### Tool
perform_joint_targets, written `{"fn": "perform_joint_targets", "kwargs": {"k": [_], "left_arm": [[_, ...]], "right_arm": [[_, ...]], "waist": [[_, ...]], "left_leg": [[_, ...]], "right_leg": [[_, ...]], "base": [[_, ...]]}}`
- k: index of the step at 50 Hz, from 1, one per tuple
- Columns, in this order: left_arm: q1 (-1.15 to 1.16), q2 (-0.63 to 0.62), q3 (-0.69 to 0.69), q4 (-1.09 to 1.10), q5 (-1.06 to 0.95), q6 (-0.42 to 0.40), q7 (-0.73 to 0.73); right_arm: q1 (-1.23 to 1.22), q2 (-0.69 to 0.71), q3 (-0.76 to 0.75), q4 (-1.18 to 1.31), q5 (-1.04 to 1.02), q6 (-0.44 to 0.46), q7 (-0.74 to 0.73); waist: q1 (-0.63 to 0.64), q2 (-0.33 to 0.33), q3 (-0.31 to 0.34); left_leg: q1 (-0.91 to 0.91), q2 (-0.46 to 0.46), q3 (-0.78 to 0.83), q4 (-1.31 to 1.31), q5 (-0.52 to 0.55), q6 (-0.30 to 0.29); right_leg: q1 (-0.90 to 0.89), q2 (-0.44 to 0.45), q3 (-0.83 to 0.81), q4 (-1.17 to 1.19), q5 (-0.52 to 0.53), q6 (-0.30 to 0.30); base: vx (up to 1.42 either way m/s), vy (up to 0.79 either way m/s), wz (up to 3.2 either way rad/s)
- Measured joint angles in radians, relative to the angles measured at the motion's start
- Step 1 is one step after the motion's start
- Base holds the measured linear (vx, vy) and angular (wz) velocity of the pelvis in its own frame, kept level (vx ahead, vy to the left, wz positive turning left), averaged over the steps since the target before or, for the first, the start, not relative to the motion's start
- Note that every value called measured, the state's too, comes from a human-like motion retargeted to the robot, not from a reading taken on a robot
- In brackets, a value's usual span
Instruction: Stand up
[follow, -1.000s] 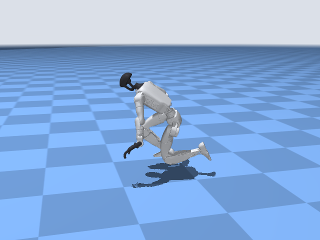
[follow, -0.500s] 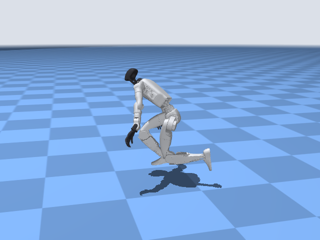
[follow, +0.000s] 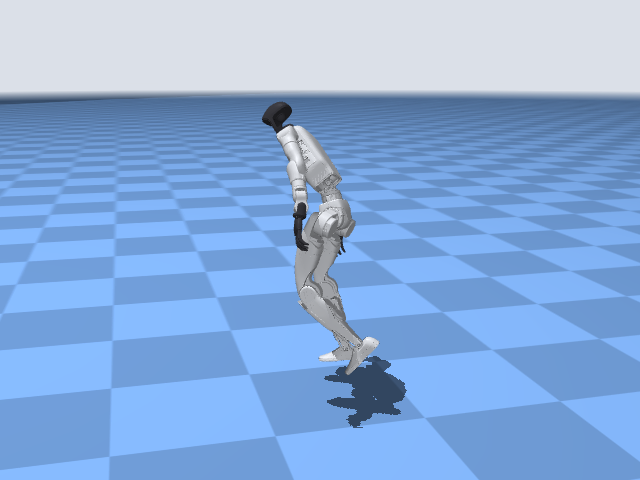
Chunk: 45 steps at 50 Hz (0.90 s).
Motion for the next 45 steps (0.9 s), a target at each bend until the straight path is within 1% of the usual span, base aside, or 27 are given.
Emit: {"fn": "perform_joint_targets", "kwargs": {"k": [2, 4, 5, 7, 8, 10, 11, 12, 13, 14, 15, 16, 17, 18, 20, 23, 26, 28, 30, 32, 33, 35, 37, 40, 42, 45], "left_arm": [[0.038, -0.006, 0.008, 0.017, -0.021, -0.021, -0.026], [0.066, -0.006, 0.011, 0.042, -0.02, -0.046, -0.062], [0.076, -0.003, 0.009, 0.054, -0.016, -0.058, -0.084], [0.092, 0.011, 0.024, 0.068, 0.017, -0.074, -0.153], [0.097, 0.019, 0.035, 0.072, 0.033, -0.077, -0.187], [0.109, 0.031, 0.06, 0.075, 0.052, -0.079, -0.232], [0.12, 0.032, 0.072, 0.077, 0.053, -0.077, -0.234], [0.133, 0.031, 0.083, 0.08, 0.05, -0.076, -0.23], [0.148, 0.028, 0.095, 0.086, 0.041, -0.074, -0.215], [0.164, 0.018, 0.115, 0.101, 0.03, -0.073, -0.197], [0.18, 0.004, 0.139, 0.122, 0.018, -0.071, -0.177], [0.194, -0.005, 0.16, 0.139, 0.012, -0.066, -0.176], [0.206, -0.012, 0.176, 0.155, 0.004, -0.061, -0.18], [0.212, -0.013, 0.182, 0.168, -0.006, -0.057, -0.195], [0.233, -0.011, 0.184, 0.18, -0.018, -0.054, -0.231], [0.25, 0.006, 0.181, 0.188, -0.034, -0.068, -0.286], [0.249, 0.018, 0.191, 0.202, -0.039, -0.064, -0.296], [0.233, 0.019, 0.199, 0.224, -0.044, -0.044, -0.289], [0.205, 0.019, 0.196, 0.259, -0.054, -0.03, -0.284], [0.161, 0.017, 0.187, 0.301, -0.068, -0.022, -0.297], [0.141, 0.017, 0.182, 0.318, -0.074, -0.018, -0.31], [0.111, 0.016, 0.173, 0.335, -0.084, -0.008, -0.347], [0.072, 0.013, 0.167, 0.337, -0.097, 0.006, -0.386], [0.034, 0.002, 0.153, 0.316, -0.128, 0.005, -0.4], [0.008, -0.006, 0.135, 0.294, -0.154, -0.013, -0.401], [-0.028, -0.011, 0.112, 0.254, -0.178, -0.038, -0.412]], "right_arm": [[0.025, 0.025, 0.008, -0.001, 0.025, 0.001, 0.047], [0.054, 0.05, 0.015, -0.006, 0.061, 0.006, 0.128], [0.067, 0.061, 0.016, -0.009, 0.079, 0.01, 0.18], [0.088, 0.087, 0.013, -0.019, 0.121, 0.029, 0.326], [0.092, 0.099, 0.016, -0.024, 0.143, 0.045, 0.398], [0.094, 0.117, 0.025, -0.028, 0.179, 0.075, 0.52], [0.094, 0.123, 0.03, -0.026, 0.192, 0.088, 0.57], [0.095, 0.128, 0.037, -0.023, 0.202, 0.099, 0.611], [0.097, 0.135, 0.046, -0.018, 0.204, 0.107, 0.635], [0.093, 0.141, 0.058, -0.01, 0.194, 0.118, 0.656], [0.086, 0.146, 0.071, 0.0, 0.178, 0.132, 0.674], [0.09, 0.153, 0.07, 0.008, 0.157, 0.143, 0.671], [0.093, 0.16, 0.068, 0.015, 0.142, 0.152, 0.66], [0.097, 0.166, 0.064, 0.021, 0.136, 0.154, 0.636], [0.118, 0.179, 0.066, 0.026, 0.145, 0.143, 0.599], [0.135, 0.195, 0.094, 0.02, 0.167, 0.113, 0.57], [0.127, 0.205, 0.107, 0.007, 0.135, 0.099, 0.547], [0.113, 0.21, 0.109, 0.007, 0.11, 0.098, 0.527], [0.113, 0.212, 0.104, 0.011, 0.103, 0.094, 0.503], [0.119, 0.214, 0.093, 0.024, 0.119, 0.084, 0.485], [0.126, 0.216, 0.091, 0.031, 0.132, 0.08, 0.481], [0.144, 0.221, 0.084, 0.049, 0.153, 0.077, 0.486], [0.153, 0.223, 0.064, 0.072, 0.154, 0.085, 0.506], [0.181, 0.221, 0.031, 0.107, 0.143, 0.104, 0.54], [0.201, 0.212, 0.012, 0.125, 0.141, 0.112, 0.557], [0.236, 0.203, -0.021, 0.14, 0.144, 0.118, 0.572]], "waist": [[0.013, -0.005, -0.013], [0.026, -0.001, -0.026], [0.033, 0.003, -0.031], [0.047, 0.011, -0.033], [0.055, 0.013, -0.029], [0.084, 0.017, -0.016], [0.099, 0.011, -0.014], [0.105, 0.007, -0.018], [0.092, 0.005, -0.035], [0.081, 0.004, -0.044], [0.07, 0.004, -0.049], [0.053, -0.004, -0.062], [0.037, -0.009, -0.075], [0.02, -0.012, -0.089], [0.027, -0.024, -0.116], [0.079, -0.045, -0.126], [0.076, -0.047, -0.13], [0.057, -0.042, -0.133], [0.042, -0.026, -0.141], [0.043, -0.008, -0.152], [0.044, 0.0, -0.159], [0.041, 0.01, -0.17], [0.024, -0.003, -0.174], [-0.016, -0.023, -0.18], [-0.046, -0.036, -0.178], [-0.094, -0.062, -0.166]], "left_leg": [[0.009, 0.036, -0.004, -0.115, -0.037, 0.025], [0.028, 0.067, -0.024, -0.247, -0.078, 0.042], [0.038, 0.081, -0.036, -0.318, -0.101, 0.05], [0.078, 0.108, -0.066, -0.505, -0.122, 0.091], [0.105, 0.122, -0.073, -0.592, -0.11, 0.111], [0.171, 0.151, -0.068, -0.751, -0.016, 0.131], [0.21, 0.161, -0.032, -0.814, 0.015, 0.189], [0.251, 0.161, -0.008, -0.86, 0.012, 0.225], [0.298, 0.143, -0.005, -0.872, -0.059, 0.219], [0.327, 0.141, 0.024, -0.876, -0.08, 0.226], [0.349, 0.146, 0.067, -0.875, -0.076, 0.241], [0.352, 0.125, -0.024, -0.884, -0.074, 0.236], [0.358, 0.109, -0.079, -0.891, -0.077, 0.234], [0.371, 0.106, -0.063, -0.893, -0.088, 0.235], [0.416, 0.091, -0.027, -0.916, -0.111, 0.254], [0.473, 0.074, -0.057, -0.95, -0.125, 0.258], [0.494, 0.073, -0.073, -0.958, -0.147, 0.268], [0.499, 0.089, -0.062, -0.951, -0.166, 0.269], [0.498, 0.111, -0.065, -0.944, -0.183, 0.271], [0.494, 0.139, -0.051, -0.932, -0.203, 0.267], [0.493, 0.15, -0.056, -0.93, -0.211, 0.268], [0.498, 0.165, -0.057, -0.93, -0.224, 0.268], [0.5, 0.154, -0.057, -0.93, -0.234, 0.269], [0.524, 0.129, -0.059, -0.94, -0.245, 0.268], [0.55, 0.104, -0.064, -0.947, -0.253, 0.269], [0.608, 0.057, -0.086, -0.958, -0.266, 0.267]], "right_leg": [[0.078, -0.002, -0.019, -0.089, 0.033, -0.038], [0.157, 0.023, -0.01, -0.167, 0.056, -0.085], [0.197, 0.042, 0.008, -0.205, 0.064, -0.107], [0.289, 0.084, 0.024, -0.283, 0.08, -0.144], [0.332, 0.093, 0.01, -0.312, 0.083, -0.151], [0.401, 0.113, -0.009, -0.34, 0.078, -0.159], [0.43, 0.114, -0.005, -0.342, 0.068, -0.159], [0.455, 0.116, -0.006, -0.344, 0.059, -0.159], [0.47, 0.121, -0.02, -0.345, 0.051, -0.159], [0.491, 0.134, -0.018, -0.343, 0.043, -0.16], [0.515, 0.15, -0.007, -0.34, 0.036, -0.163], [0.544, 0.144, -0.01, -0.361, 0.035, -0.16], [0.57, 0.135, -0.027, -0.379, 0.032, -0.158], [0.592, 0.121, -0.072, -0.392, 0.024, -0.157], [0.63, 0.112, -0.096, -0.406, 0.009, -0.159], [0.641, 0.115, -0.065, -0.353, -0.018, -0.16], [0.624, 0.137, -0.044, -0.265, 0.001, -0.156], [0.593, 0.155, -0.048, -0.175, 0.049, -0.155], [0.534, 0.178, -0.065, -0.045, 0.136, -0.153], [0.422, 0.183, -0.103, 0.144, 0.209, -0.158], [0.358, 0.179, -0.123, 0.24, 0.224, -0.169], [0.264, 0.197, -0.141, 0.359, 0.199, -0.18], [0.201, 0.225, -0.109, 0.355, 0.139, -0.146], [0.142, 0.221, -0.078, 0.197, 0.12, -0.067], [0.122, 0.2, -0.054, 0.04, 0.129, -0.016], [0.119, 0.137, -0.037, -0.232, 0.193, 0.063]], "base": [[0.17, 0.0, 0.18], [0.17, 0.08, 0.38], [0.2, -0.05, 0.5], [0.21, -0.13, 0.47], [0.21, -0.07, 0.13], [0.22, 0.03, -0.26], [0.27, 0.07, -0.25], [0.32, 0.12, 0.22], [0.38, 0.18, 0.46], [0.45, 0.2, 0.45], [0.49, 0.17, 0.36], [0.47, 0.18, 0.55], [0.4, 0.2, 0.94], [0.36, 0.18, 0.89], [0.35, 0.1, 0.38], [0.37, 0.09, -0.4], [0.28, 0.12, -0.16], [0.24, 0.13, 0.08], [0.28, 0.14, 0.05], [0.25, 0.11, -0.18], [0.24, 0.09, -0.26], [0.32, 0.11, -0.19], [0.32, 0.07, 0.09], [0.4, 0.1, 0.33], [0.36, 0.1, 0.42], [0.52, 0.08, 0.45]]}}
